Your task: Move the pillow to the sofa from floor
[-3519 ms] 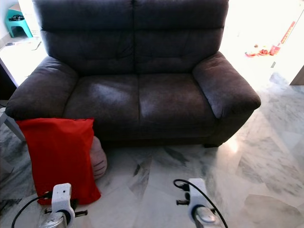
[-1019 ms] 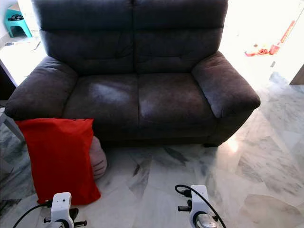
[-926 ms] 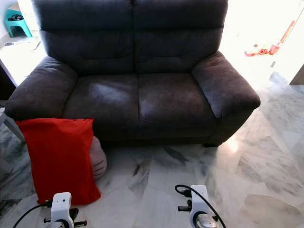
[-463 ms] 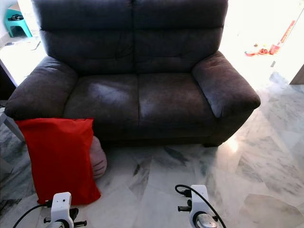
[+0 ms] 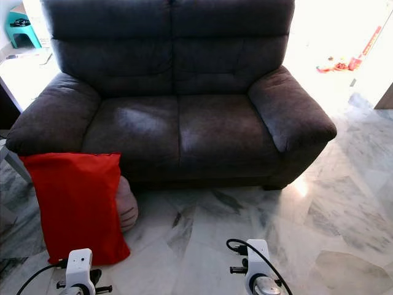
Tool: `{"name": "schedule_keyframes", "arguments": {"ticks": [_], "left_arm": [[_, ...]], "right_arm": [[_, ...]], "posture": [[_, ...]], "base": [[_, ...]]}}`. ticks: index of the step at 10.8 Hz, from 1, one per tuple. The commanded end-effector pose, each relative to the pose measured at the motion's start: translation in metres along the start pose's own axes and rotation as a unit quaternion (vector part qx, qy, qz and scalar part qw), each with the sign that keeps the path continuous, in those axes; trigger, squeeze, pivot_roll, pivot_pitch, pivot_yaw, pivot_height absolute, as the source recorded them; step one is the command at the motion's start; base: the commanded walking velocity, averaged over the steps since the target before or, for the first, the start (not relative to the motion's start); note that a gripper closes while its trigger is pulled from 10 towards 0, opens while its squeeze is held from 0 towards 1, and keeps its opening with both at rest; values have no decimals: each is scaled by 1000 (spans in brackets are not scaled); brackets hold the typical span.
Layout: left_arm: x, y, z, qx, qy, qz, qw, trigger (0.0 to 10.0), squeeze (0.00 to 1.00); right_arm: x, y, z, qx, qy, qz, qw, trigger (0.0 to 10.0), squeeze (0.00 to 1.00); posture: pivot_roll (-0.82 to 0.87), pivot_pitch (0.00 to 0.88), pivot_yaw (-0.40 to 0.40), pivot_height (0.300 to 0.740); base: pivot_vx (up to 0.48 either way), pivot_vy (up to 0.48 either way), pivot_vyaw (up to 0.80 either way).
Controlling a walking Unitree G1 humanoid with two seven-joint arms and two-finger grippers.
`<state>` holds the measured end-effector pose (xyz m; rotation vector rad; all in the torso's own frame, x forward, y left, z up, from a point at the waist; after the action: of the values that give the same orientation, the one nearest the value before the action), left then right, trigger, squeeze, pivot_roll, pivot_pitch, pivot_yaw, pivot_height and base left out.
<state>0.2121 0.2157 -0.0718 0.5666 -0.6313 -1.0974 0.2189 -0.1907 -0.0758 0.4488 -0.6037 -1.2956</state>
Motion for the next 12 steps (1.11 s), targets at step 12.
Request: {"name": "schedule_keyframes", "arguments": {"ticks": [12], "left_arm": [[-12, -20, 7, -31, 17, -40, 999, 10000, 0]], "right_arm": [[-20, -4, 1, 5, 35, -21, 999, 10000, 0]], "posture": [[91, 83, 3, 740]], "base": [[0, 0, 0]]}}
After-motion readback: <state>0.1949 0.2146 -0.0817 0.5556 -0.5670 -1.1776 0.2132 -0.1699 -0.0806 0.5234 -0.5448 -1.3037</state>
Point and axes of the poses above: a point about 5 cm out from each wrist's last joint towards the gripper, its own z axis pointing back from the gripper into the wrist, its own y axis along the axis of the wrist's last joint, x = y × z, the point moved 1 cm from there along -z, pointing out of the wrist towards the gripper, and after that the axes turned 14 degrees about z, right-handed, at the moved point
